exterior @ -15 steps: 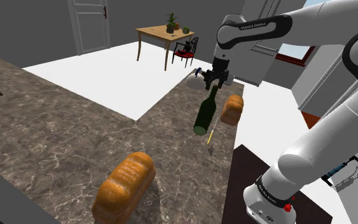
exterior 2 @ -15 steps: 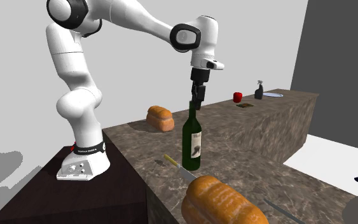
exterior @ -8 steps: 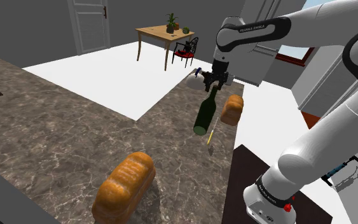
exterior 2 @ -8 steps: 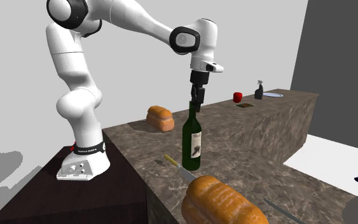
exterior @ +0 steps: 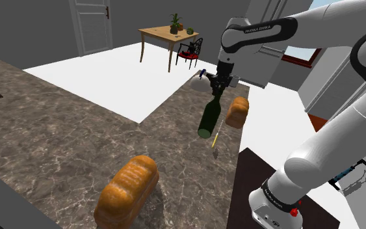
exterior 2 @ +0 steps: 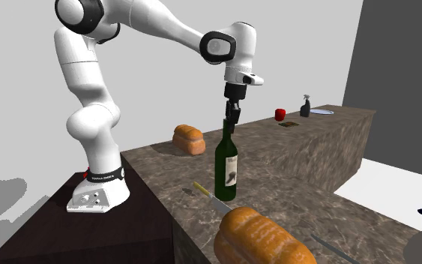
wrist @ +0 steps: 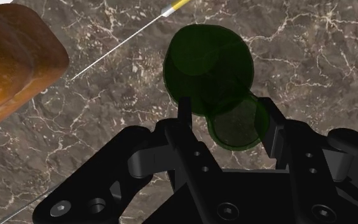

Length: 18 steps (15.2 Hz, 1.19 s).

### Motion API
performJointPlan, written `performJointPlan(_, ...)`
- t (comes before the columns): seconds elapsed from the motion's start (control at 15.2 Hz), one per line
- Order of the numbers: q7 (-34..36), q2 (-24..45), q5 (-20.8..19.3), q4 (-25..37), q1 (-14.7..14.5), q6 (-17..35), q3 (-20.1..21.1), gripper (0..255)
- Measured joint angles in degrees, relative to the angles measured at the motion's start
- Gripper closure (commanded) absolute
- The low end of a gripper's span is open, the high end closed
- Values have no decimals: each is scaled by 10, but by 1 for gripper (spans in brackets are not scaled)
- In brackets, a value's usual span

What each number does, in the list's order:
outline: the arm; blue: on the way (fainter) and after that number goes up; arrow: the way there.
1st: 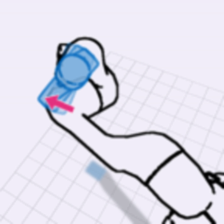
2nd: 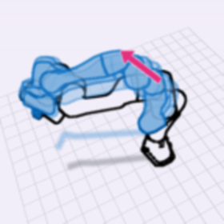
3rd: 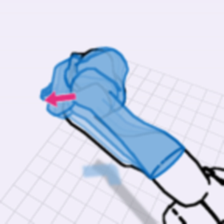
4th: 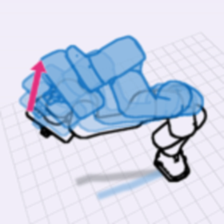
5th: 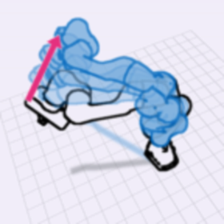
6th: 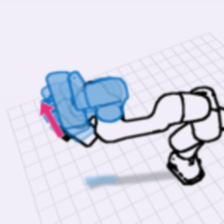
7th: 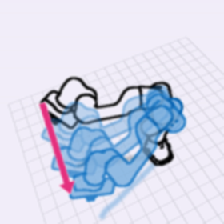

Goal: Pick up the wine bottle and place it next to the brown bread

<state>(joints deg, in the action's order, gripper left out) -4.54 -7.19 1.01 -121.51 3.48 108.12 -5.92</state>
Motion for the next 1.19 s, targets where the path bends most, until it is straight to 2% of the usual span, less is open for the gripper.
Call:
performJointPlan(0.4, 0, -2, 0, 6, 0, -8, 0, 255)
performJointPlan(1.19, 4, -16, -2, 83, 0, -99, 1, 255)
